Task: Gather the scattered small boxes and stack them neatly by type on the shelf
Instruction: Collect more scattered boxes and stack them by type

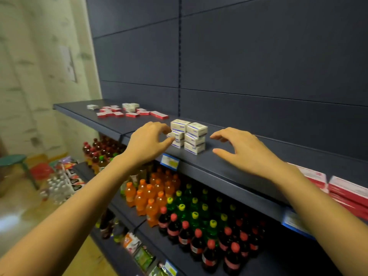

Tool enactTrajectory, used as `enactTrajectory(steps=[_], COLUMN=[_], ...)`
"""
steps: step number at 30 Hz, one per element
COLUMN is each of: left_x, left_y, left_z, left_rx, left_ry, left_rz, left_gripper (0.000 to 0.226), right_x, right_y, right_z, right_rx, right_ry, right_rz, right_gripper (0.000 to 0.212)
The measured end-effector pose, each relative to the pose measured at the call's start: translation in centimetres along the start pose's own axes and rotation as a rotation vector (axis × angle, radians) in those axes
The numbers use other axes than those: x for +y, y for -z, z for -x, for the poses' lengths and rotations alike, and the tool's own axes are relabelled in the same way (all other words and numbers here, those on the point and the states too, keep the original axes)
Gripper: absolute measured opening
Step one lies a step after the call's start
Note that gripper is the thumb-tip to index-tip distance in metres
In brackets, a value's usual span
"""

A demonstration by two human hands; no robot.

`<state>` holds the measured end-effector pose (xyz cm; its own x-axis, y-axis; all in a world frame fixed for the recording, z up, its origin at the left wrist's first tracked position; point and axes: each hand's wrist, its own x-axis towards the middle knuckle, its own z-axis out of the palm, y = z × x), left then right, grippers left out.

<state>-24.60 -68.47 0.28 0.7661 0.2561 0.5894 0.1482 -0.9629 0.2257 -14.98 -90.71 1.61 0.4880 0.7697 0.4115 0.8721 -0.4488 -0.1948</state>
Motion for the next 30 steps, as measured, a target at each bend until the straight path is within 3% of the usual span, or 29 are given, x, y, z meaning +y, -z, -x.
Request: enactTrajectory(steps=[12, 18, 30], left_x=[-16.8, -24.6, -35.8], left_y=[4.8, 5.8, 3.9], left_z=[-0.2, -1.0, -6.4], left_rx=[-0.062, -0.107, -0.127], left_ry=[0.057, 0.031, 0.016], left_rz=[-0.067, -0.042, -0.027], left_gripper=[0.039, 0.038, 0.037], right_x=[-10.6, -15.4, -17.4], right_y=[-8.6, -12.5, -19.2], right_z=[-13.1, -19.9, -31.3], right_rx=[-0.031, -0.061, -0.108], right_ry=[0.068, 0.011, -0.024], right_rz=[-0.007, 0.035, 0.038], right_gripper=[0.039, 0.040, 0.041])
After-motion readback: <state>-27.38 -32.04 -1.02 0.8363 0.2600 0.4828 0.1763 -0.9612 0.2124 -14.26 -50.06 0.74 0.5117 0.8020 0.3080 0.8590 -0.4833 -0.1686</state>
